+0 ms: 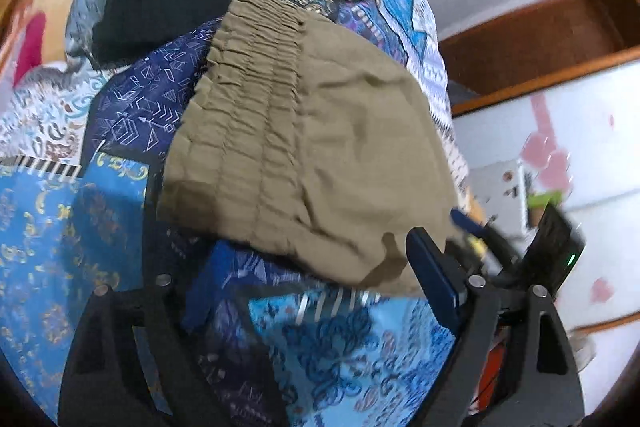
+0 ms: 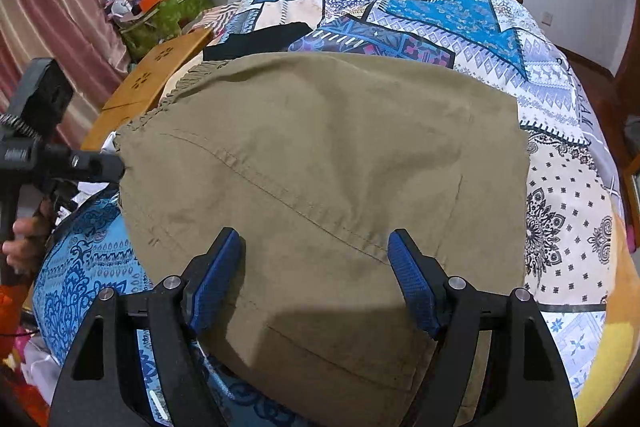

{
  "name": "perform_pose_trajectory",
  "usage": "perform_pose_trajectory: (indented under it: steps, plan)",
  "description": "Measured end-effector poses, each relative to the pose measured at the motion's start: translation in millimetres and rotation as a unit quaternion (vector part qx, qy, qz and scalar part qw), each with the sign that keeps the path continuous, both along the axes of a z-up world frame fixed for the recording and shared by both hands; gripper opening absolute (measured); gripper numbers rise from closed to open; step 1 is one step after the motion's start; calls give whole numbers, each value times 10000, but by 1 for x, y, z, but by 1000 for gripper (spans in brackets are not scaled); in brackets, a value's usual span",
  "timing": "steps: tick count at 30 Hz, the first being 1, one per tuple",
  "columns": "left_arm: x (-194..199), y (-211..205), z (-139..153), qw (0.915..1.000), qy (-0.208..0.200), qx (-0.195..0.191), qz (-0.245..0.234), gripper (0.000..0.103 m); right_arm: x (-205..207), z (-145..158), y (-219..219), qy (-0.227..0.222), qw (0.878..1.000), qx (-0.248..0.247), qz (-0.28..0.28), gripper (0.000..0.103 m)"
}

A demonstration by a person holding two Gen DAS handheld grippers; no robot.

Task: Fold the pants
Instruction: 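Grasp the folded pants waistband with the left gripper and lift it up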

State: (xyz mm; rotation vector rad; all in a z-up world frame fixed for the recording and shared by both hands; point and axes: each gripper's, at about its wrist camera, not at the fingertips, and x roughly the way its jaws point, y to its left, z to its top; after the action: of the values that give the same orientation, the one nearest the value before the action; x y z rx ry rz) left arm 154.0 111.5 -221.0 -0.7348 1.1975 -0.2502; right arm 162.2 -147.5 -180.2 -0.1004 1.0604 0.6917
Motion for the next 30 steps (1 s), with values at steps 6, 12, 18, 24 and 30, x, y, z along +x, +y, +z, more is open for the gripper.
perform_pose_trajectory:
  steps: [6,12,18,24,30]
  plan:
    - [22,7,-5,9994,51,-55,334,86,-2,0,0,6,10000,51,-15,74]
    - [24,-5,9,9922,-246,1069,585,40,-2,0,-3,-2,9999,98,-46,74]
    - [4,-19,45,9654,-966,2286,799,32,-10,7,-11,-34,9997,171,-171,73]
    - [-22,-40,92,8981,-1790,3900,967,30,-23,16,-30,-232,9992,-47,-333,73]
    - [-33,-78,121,8435,-2414,4755,646,29,-31,19,-51,-126,9984,195,-517,73]
